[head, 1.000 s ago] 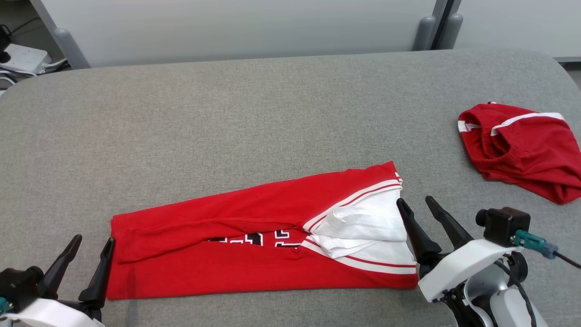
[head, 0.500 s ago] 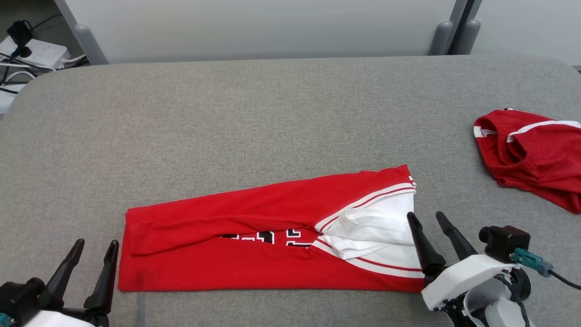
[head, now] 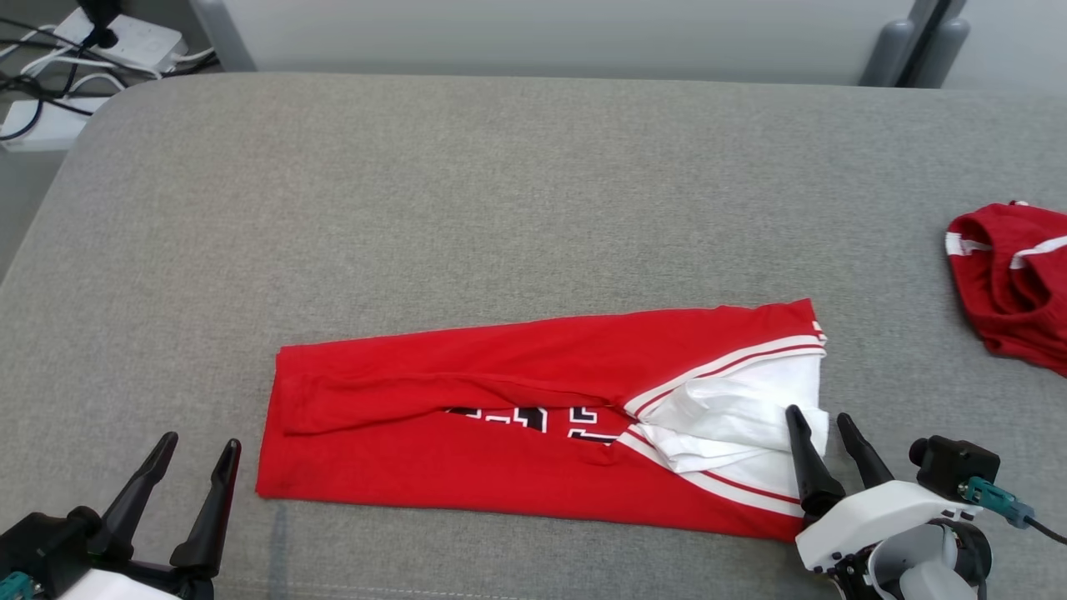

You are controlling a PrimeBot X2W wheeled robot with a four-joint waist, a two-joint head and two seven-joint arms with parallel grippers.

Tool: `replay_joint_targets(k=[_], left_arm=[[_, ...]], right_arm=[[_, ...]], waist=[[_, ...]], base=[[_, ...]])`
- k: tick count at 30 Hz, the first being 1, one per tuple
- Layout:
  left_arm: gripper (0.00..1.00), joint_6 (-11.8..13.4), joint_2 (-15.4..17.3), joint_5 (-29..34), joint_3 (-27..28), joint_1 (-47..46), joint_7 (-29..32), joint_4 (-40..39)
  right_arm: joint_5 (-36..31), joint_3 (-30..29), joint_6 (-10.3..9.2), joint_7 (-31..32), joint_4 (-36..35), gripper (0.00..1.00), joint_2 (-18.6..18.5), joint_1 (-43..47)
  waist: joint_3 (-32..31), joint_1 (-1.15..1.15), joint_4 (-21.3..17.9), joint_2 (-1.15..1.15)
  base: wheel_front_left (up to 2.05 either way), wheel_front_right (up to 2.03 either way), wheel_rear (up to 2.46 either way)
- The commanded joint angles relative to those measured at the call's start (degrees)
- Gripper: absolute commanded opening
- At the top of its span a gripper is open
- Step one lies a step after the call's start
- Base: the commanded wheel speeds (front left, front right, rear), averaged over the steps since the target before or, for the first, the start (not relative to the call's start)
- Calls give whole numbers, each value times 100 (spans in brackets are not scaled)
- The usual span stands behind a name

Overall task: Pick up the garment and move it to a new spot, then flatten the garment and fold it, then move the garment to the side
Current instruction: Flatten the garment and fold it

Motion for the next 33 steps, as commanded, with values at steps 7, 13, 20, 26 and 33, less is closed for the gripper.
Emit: replay_joint_targets(k=[7, 13, 20, 26, 33], left_arm=[[100, 2, 312, -91, 173, -346, -34, -214], [100, 2, 367, -132, 183, -390, -34, -258], [100, 2, 359, -147, 134, -446, -34, -323], [100, 2, 326, -145, 127, -430, -34, -366], [100, 2, 277, -154, 93, -378, -34, -404]], right_arm=[[521, 400, -1, -257, 464, 100, -4, -349], [1047, 1030, -1, -278, 838, 100, -4, -554], [1447, 1633, -1, -196, 1195, 20, -4, -780], [1391, 1633, -1, -318, 1421, 0, -4, -984], [855, 943, -1, -407, 1518, 0, -81, -1118]], waist=[[191, 0, 207, 0], [289, 0, 257, 0], [351, 0, 273, 0], [353, 0, 224, 0], [320, 0, 88, 0]], base=[[0, 0, 0], [0, 0, 0], [0, 0, 0], [0, 0, 0], [0, 0, 0]])
